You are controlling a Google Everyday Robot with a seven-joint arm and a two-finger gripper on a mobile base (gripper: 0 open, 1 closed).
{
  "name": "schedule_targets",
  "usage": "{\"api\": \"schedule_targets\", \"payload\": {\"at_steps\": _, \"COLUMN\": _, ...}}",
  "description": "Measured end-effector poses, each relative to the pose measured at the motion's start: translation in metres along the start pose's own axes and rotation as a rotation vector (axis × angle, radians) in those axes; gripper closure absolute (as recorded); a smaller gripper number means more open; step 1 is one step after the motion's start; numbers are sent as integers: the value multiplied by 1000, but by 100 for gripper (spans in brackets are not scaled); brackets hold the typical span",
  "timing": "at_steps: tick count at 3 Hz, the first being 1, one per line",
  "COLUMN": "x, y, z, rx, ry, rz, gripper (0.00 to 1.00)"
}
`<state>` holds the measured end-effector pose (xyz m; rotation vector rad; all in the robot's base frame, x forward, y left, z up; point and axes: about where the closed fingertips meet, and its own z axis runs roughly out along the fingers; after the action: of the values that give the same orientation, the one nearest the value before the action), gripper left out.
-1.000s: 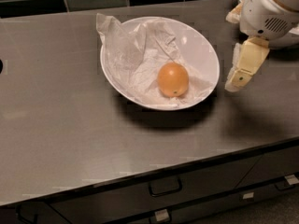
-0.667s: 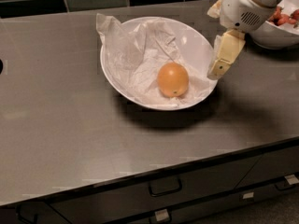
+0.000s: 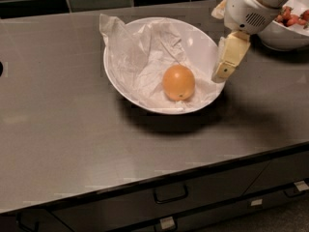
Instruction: Pick orange from white bowl
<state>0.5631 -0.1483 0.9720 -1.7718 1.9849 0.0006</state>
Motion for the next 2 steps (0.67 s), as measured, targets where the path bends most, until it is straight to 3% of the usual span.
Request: {"api": "schedule_targets", "payload": {"at_steps": 2, "x": -34, "y": 5, "z": 33, "rx": -59, "ry": -66, "rz": -37, "gripper": 0}}
